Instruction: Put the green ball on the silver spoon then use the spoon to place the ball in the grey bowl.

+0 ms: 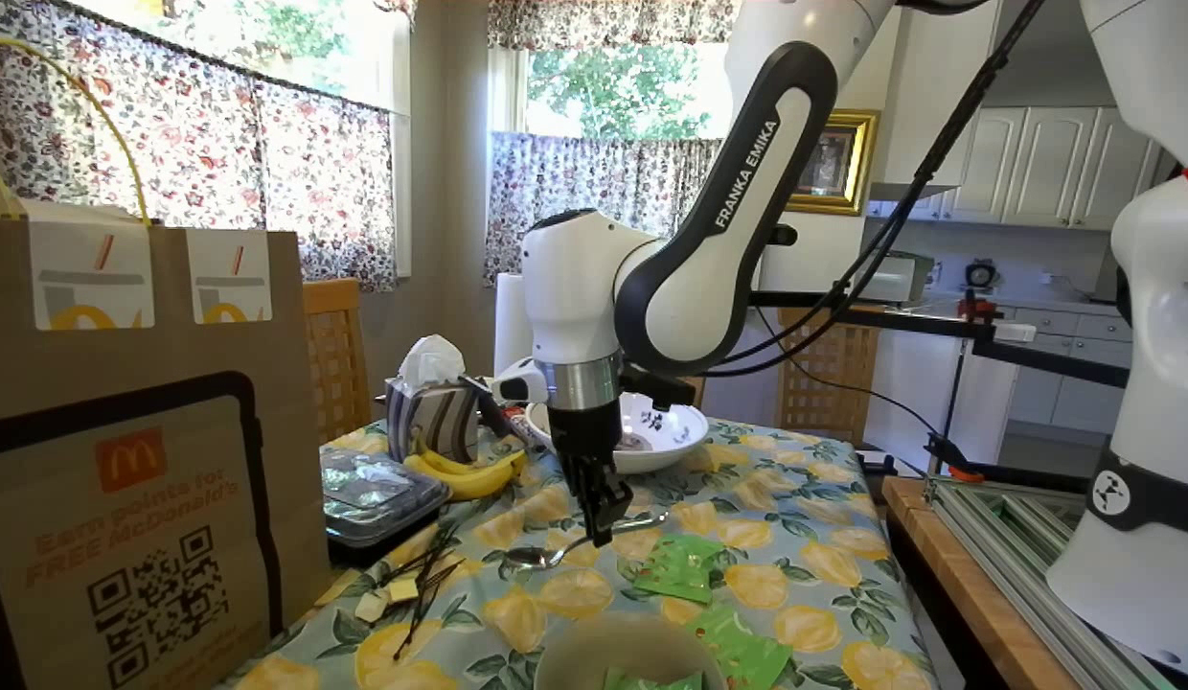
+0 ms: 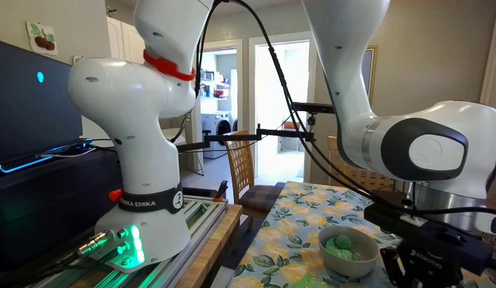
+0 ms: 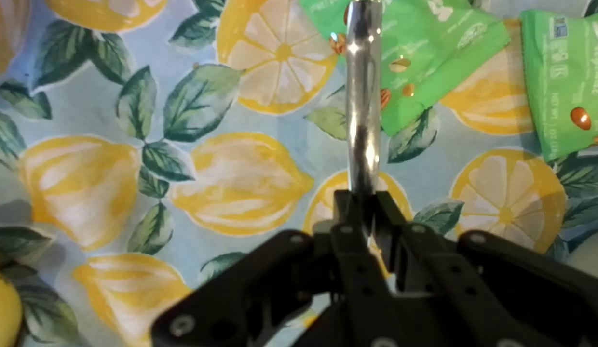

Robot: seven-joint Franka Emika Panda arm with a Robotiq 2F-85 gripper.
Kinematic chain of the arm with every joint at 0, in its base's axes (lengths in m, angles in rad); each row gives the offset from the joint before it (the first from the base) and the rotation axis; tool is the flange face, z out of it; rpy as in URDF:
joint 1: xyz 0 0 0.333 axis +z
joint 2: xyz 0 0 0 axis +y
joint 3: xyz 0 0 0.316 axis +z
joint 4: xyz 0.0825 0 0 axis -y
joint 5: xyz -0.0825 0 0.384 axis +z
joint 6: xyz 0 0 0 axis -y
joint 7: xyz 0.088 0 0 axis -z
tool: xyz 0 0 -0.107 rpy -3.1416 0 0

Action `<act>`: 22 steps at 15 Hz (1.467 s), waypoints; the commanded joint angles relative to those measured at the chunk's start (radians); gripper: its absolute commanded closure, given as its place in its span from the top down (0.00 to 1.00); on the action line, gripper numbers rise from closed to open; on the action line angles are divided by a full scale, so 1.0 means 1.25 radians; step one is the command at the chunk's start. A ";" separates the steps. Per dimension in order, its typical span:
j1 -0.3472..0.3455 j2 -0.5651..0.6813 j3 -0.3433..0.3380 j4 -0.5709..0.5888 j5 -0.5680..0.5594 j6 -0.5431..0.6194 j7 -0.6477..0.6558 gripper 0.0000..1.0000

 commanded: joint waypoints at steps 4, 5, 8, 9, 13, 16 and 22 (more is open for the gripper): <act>0.001 0.074 -0.004 0.067 0.002 0.005 -0.025 0.04; 0.002 0.079 -0.004 0.071 0.002 0.005 -0.024 0.04; 0.006 0.093 -0.007 0.082 -0.003 0.005 -0.019 0.04; 0.005 0.098 -0.006 0.086 -0.002 0.001 -0.021 0.04; 0.011 0.115 -0.010 0.098 -0.006 -0.003 -0.015 0.04; 0.013 0.123 -0.011 0.104 -0.008 -0.004 -0.014 0.04; 0.016 0.129 -0.014 0.109 -0.010 -0.005 -0.009 0.47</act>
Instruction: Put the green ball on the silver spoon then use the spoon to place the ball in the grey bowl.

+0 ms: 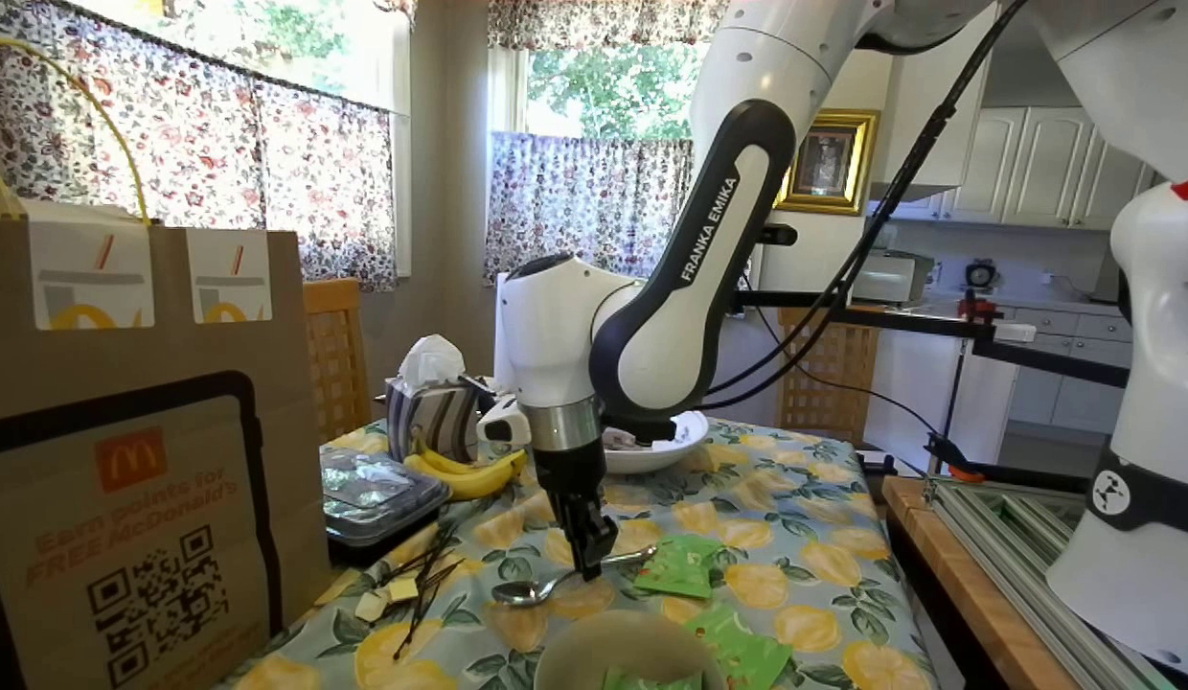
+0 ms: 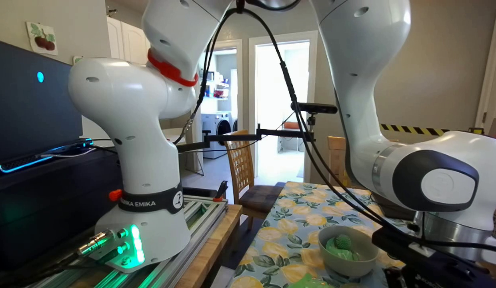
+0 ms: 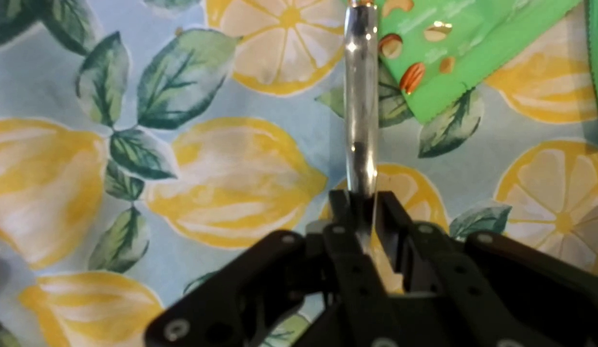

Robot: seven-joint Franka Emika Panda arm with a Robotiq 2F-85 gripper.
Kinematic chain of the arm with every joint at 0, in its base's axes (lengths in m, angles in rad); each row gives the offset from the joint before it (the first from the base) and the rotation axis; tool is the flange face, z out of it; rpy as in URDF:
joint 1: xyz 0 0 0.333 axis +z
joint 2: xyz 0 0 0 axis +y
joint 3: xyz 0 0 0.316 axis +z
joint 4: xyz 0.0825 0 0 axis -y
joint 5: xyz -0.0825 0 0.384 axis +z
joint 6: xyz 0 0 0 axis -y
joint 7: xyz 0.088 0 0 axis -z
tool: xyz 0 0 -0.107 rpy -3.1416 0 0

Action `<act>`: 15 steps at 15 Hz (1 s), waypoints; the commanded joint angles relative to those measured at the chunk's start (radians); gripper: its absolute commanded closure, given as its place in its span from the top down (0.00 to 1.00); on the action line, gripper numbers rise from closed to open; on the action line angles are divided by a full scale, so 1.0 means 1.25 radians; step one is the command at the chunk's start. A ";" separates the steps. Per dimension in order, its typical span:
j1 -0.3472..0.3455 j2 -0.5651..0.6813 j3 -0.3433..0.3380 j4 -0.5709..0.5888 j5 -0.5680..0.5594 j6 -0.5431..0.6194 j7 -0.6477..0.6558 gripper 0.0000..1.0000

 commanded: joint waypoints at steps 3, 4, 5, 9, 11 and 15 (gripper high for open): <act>0.014 0.013 -0.016 0.024 -0.007 -0.008 0.003 0.68; 0.013 0.004 -0.013 0.018 -0.002 -0.012 0.004 0.76; 0.014 -0.010 -0.011 0.006 0.002 -0.014 0.009 0.83; 0.011 -0.101 0.016 -0.062 0.054 -0.039 0.053 1.00; 0.031 -0.162 0.011 -0.097 0.089 -0.061 0.129 1.00; 0.050 -0.293 0.021 -0.173 0.165 -0.081 0.214 1.00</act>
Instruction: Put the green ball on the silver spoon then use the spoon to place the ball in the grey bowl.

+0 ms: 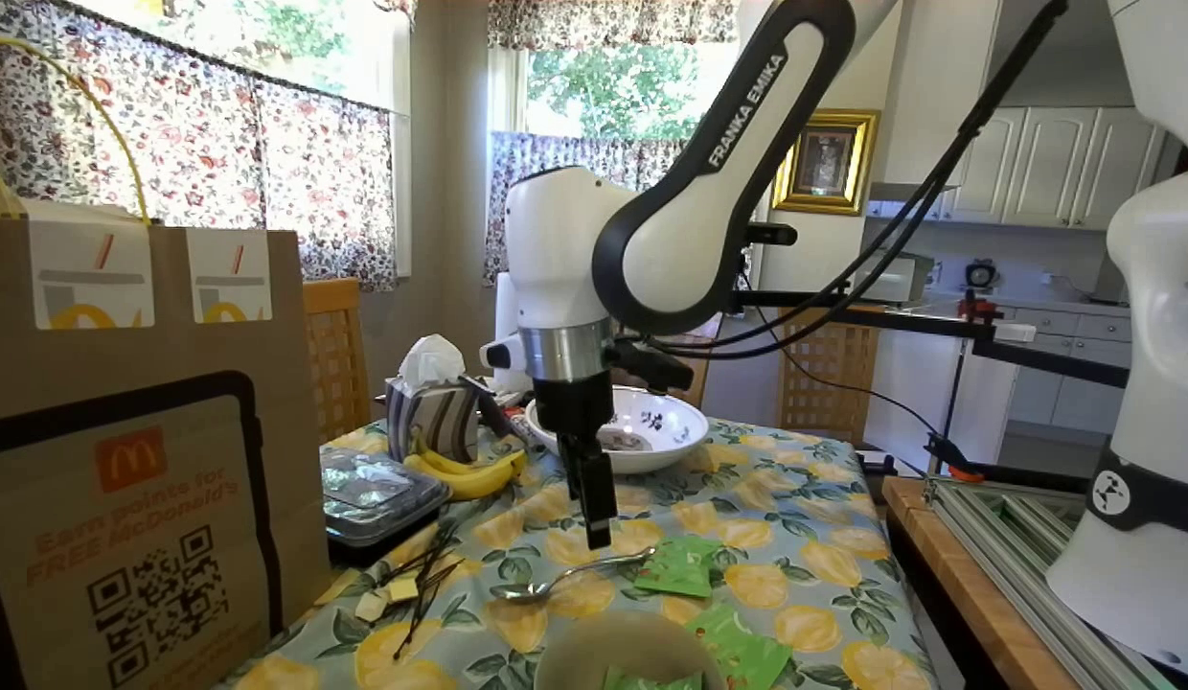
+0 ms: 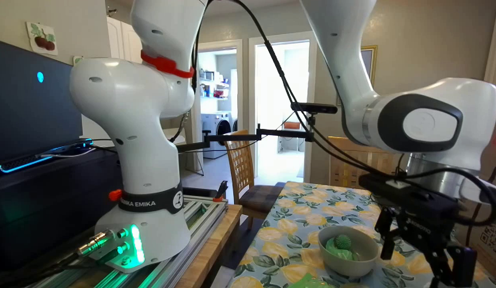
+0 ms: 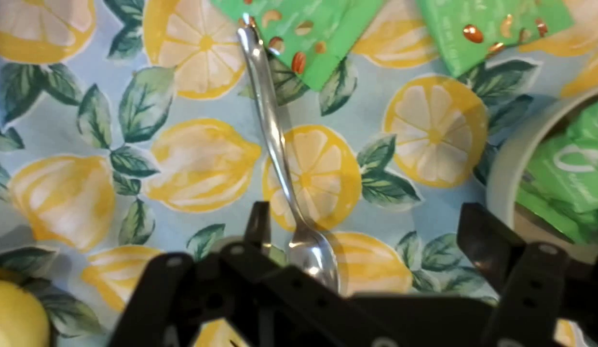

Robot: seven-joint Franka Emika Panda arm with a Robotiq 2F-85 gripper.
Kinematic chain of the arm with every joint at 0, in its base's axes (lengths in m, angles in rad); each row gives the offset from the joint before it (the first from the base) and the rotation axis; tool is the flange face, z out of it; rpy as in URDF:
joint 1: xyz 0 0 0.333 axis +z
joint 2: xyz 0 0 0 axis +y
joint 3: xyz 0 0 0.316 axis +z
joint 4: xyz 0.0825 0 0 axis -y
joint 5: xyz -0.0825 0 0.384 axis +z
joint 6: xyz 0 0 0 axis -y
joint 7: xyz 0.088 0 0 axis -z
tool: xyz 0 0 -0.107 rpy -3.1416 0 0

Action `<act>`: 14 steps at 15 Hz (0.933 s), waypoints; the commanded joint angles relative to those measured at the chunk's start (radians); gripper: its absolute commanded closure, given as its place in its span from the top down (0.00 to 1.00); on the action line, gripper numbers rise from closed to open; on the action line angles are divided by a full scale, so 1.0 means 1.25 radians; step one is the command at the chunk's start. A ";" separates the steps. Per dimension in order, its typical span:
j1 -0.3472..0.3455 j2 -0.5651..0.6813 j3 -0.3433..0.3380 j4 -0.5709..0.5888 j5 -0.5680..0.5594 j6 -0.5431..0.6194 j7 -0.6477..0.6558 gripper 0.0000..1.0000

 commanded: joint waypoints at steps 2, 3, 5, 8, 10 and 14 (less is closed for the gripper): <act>0.039 -0.173 -0.008 -0.119 0.051 -0.017 0.115 1.00; 0.051 -0.198 -0.014 -0.131 0.043 -0.024 0.154 1.00; 0.069 -0.239 -0.024 -0.151 0.019 -0.046 0.220 1.00; 0.081 -0.285 -0.025 -0.165 0.015 -0.113 0.284 1.00; 0.081 -0.307 -0.021 -0.173 0.026 -0.145 0.305 1.00; 0.079 -0.345 -0.019 -0.194 0.021 -0.166 0.308 1.00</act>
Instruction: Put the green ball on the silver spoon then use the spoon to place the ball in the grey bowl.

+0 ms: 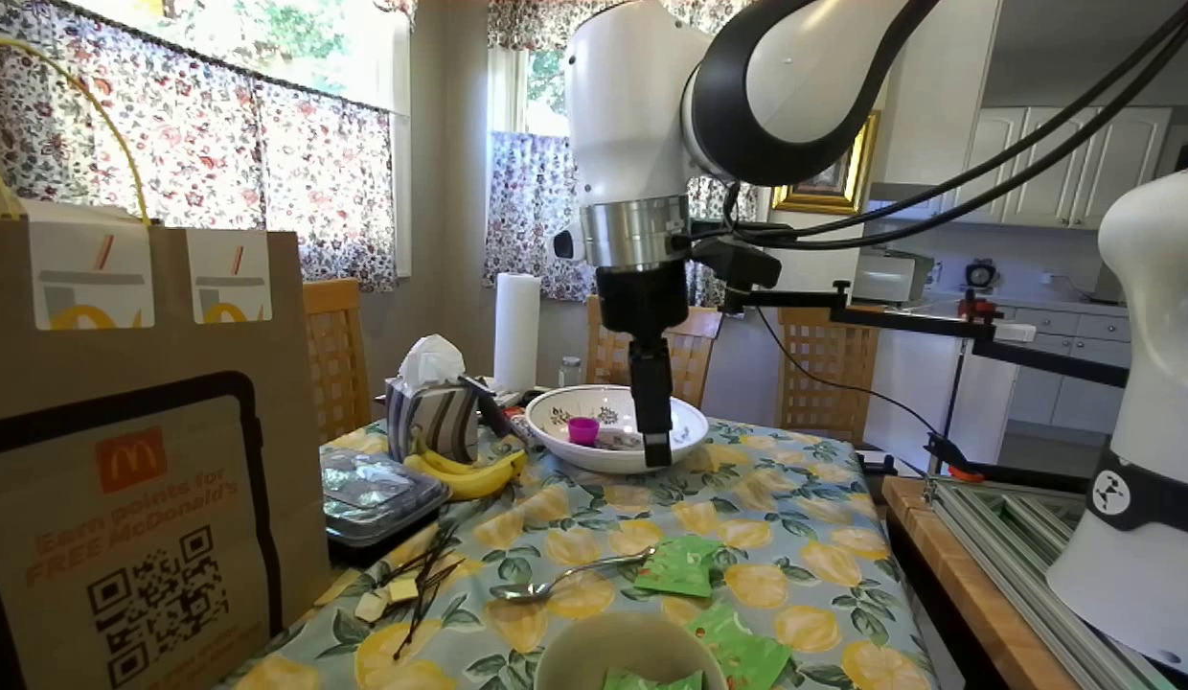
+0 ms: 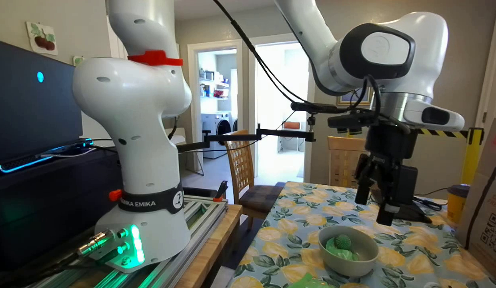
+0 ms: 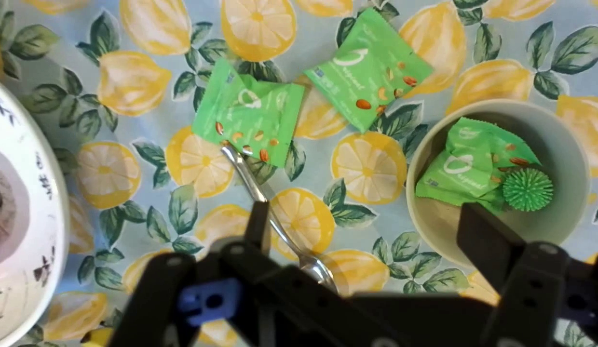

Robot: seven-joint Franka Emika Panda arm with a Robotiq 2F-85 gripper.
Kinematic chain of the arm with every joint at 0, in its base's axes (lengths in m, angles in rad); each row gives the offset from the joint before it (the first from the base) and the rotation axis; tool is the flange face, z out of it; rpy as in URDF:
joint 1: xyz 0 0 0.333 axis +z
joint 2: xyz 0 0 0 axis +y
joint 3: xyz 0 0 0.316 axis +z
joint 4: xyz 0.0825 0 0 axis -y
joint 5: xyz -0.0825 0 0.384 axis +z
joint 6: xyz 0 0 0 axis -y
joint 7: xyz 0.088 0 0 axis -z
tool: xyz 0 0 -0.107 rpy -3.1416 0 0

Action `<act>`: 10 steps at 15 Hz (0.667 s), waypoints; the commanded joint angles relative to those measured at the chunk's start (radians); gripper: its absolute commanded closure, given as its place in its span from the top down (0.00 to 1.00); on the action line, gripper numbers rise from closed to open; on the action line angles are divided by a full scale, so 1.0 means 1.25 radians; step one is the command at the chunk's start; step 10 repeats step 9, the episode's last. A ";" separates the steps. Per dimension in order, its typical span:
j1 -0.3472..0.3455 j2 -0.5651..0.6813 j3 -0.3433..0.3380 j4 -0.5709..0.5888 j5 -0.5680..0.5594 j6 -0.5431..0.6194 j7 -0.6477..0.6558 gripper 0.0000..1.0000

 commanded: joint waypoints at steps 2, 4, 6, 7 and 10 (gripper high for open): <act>0.005 -0.067 -0.006 -0.058 -0.012 0.031 -0.002 1.00; 0.004 -0.083 -0.005 -0.076 -0.016 0.058 -0.025 1.00; 0.005 -0.052 -0.004 -0.042 -0.004 0.040 -0.006 1.00; 0.005 -0.059 -0.004 -0.050 -0.004 0.049 -0.009 1.00; 0.004 -0.067 -0.004 -0.058 -0.004 0.053 -0.012 1.00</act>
